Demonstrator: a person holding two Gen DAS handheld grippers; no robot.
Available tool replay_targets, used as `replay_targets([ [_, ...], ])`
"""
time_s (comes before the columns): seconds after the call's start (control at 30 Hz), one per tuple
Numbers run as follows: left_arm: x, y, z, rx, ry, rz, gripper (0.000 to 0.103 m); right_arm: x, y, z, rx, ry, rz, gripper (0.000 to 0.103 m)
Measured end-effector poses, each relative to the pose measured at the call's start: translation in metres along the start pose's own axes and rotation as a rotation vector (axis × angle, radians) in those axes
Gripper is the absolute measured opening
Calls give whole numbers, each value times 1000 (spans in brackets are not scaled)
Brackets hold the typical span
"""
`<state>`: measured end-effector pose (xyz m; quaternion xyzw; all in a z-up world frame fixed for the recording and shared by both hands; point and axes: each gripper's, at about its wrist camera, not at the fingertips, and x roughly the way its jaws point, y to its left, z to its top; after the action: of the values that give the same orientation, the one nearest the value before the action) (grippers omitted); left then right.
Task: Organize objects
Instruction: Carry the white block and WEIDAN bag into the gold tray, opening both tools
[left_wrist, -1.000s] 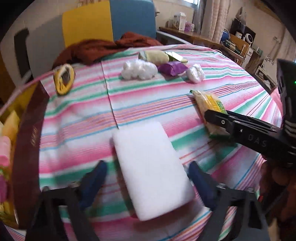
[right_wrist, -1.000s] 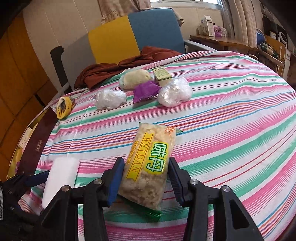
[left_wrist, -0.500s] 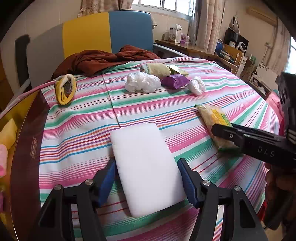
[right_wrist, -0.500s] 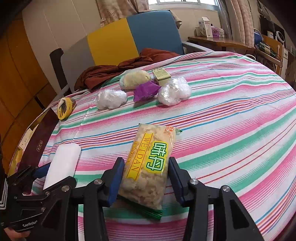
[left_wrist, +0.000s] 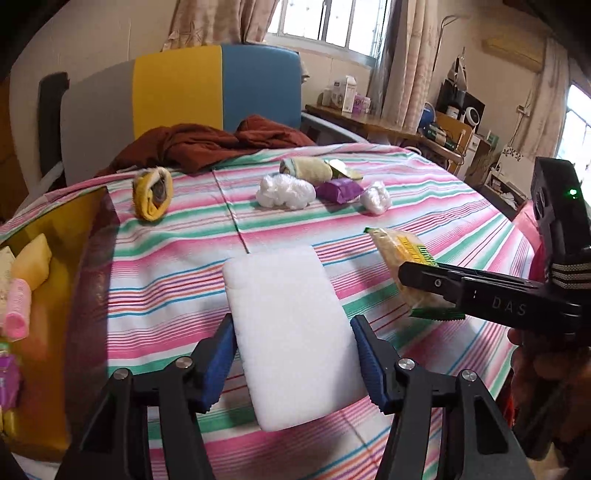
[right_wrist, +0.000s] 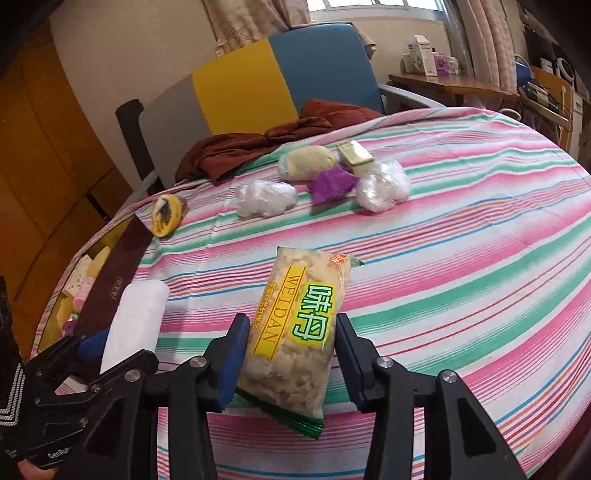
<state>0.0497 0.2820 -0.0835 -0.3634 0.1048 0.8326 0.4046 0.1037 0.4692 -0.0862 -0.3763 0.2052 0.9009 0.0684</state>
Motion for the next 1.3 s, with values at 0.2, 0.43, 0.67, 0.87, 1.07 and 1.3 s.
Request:
replay_targets([
  [0.2, -29, 10, -1, -10, -47, -11, 62, -8, 30, 3, -29, -10, 49, 46],
  [0.43, -55, 36, -3, -70, -87, 1, 62, -10, 70, 4, -85, -10, 98, 46],
  [0.67, -79, 73, -11, -133, -118, 40, 62, -8, 114, 5, -164, 2, 148, 46],
  [0.87, -100, 109, -19, -192, -149, 90, 62, -1, 156, 8, -229, 19, 197, 46],
  [1.07, -97, 146, -16, -224, -110, 132, 63, 17, 203, 22, -289, 35, 251, 46],
  [1.3, -75, 179, -5, -256, -30, 132, 64, 63, 251, 52, -319, 82, 275, 47],
])
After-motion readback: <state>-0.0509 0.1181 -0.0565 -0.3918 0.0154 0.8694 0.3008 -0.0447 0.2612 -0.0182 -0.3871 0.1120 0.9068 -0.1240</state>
